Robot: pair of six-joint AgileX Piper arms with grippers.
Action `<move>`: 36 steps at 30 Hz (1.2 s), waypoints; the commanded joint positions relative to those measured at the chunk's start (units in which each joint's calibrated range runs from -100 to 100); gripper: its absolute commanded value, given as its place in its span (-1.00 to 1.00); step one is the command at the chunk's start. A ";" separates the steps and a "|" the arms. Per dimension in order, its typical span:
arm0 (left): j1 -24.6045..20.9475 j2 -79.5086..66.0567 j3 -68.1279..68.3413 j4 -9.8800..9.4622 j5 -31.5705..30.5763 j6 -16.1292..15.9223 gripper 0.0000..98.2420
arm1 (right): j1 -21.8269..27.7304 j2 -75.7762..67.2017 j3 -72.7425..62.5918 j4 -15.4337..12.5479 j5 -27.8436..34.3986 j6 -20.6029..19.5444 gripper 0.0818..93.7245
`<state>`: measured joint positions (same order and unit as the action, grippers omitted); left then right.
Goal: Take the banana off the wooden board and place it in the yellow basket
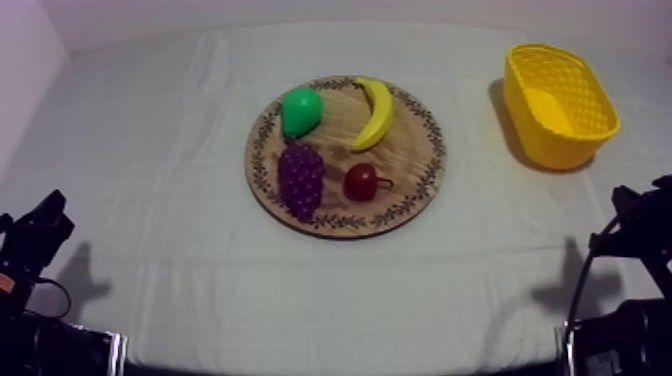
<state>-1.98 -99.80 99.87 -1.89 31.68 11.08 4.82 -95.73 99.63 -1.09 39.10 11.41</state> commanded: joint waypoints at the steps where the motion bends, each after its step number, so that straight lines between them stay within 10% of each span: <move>1: -0.01 -0.03 0.02 0.01 0.01 0.02 -1.00 | 0.01 -0.03 0.04 -0.01 -0.06 0.00 -0.99; 36: -0.01 -0.03 0.02 0.01 0.01 0.03 -1.00 | -0.13 0.44 0.04 1.19 -0.37 0.47 -0.99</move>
<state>-1.98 -99.80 99.87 -1.89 31.68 11.11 4.82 -95.59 99.63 -0.30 38.72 12.76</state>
